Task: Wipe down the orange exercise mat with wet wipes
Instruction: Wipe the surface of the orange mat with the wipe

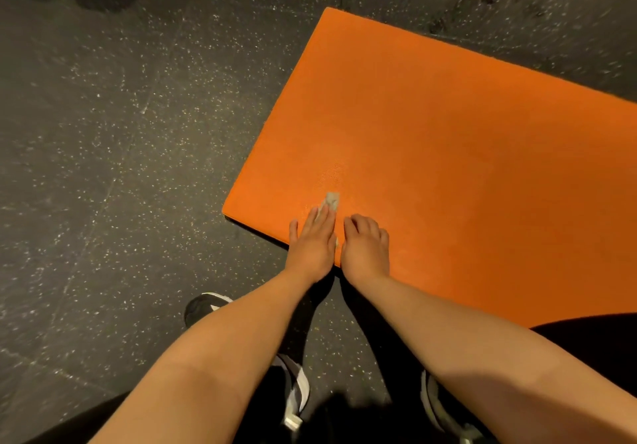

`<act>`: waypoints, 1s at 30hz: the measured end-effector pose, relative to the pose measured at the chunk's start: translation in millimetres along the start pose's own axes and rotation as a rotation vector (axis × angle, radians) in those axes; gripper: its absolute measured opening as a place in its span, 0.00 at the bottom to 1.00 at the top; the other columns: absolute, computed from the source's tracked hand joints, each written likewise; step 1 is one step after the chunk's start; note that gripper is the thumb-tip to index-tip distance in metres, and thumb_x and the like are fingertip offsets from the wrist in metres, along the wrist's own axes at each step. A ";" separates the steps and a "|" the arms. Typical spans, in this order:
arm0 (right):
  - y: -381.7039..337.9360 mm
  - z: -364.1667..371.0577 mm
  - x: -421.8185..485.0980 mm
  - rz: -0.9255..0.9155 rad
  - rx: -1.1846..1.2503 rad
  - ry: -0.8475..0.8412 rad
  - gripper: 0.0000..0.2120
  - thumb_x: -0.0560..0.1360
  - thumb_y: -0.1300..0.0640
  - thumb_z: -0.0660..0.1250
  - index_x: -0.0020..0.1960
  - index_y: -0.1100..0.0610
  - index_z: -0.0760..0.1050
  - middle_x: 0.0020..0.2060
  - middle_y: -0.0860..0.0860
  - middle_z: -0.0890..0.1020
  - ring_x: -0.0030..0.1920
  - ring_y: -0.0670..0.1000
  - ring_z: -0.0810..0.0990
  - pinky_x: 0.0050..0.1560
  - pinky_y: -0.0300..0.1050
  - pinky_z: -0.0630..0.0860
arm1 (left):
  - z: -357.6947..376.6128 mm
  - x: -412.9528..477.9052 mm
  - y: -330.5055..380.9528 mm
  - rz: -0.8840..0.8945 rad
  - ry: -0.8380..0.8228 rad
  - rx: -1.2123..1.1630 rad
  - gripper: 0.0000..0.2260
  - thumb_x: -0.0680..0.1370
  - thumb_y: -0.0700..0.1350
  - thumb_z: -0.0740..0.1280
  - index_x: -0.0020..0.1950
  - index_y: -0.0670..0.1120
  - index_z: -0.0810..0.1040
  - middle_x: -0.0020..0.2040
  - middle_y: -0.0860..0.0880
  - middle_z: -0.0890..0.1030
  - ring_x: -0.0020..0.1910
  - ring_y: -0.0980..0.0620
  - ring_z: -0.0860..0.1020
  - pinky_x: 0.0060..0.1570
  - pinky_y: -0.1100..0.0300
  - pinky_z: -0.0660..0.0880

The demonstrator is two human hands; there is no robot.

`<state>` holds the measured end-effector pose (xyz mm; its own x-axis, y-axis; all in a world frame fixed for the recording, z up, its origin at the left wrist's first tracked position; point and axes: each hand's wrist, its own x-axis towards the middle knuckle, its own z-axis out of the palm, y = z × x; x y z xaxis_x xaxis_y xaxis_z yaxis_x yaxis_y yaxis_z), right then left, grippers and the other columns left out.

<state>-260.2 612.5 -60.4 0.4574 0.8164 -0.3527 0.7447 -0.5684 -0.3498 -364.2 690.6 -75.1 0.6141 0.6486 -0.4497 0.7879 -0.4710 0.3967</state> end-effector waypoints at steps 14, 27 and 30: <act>8.1 -6.7 -2.4 0.115 0.237 0.030 0.22 0.83 0.61 0.58 0.77 0.57 0.68 0.77 0.55 0.65 0.77 0.55 0.58 0.74 0.50 0.62 | 4.7 -8.7 12.3 0.082 -0.047 -0.013 0.25 0.86 0.47 0.50 0.83 0.55 0.48 0.82 0.57 0.46 0.81 0.54 0.41 0.77 0.44 0.35; -35.8 10.0 20.2 -0.021 0.137 0.001 0.21 0.83 0.53 0.57 0.76 0.52 0.68 0.75 0.52 0.67 0.75 0.55 0.60 0.75 0.51 0.54 | -1.9 -19.4 -20.3 -0.046 -0.008 0.008 0.26 0.87 0.49 0.48 0.82 0.53 0.39 0.82 0.55 0.37 0.80 0.54 0.36 0.78 0.43 0.38; -35.3 12.7 23.7 -0.013 0.123 -0.005 0.21 0.82 0.57 0.59 0.75 0.53 0.70 0.75 0.53 0.68 0.75 0.55 0.61 0.74 0.51 0.55 | -3.2 -18.7 -35.4 -0.092 0.036 0.050 0.25 0.87 0.50 0.47 0.82 0.55 0.41 0.82 0.56 0.41 0.81 0.51 0.38 0.78 0.42 0.39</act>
<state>-281.8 650.6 -67.4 0.4450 0.8236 -0.3517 0.6854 -0.5660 -0.4581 -403.8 697.0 -78.2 0.5375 0.7114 -0.4528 0.8429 -0.4367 0.3144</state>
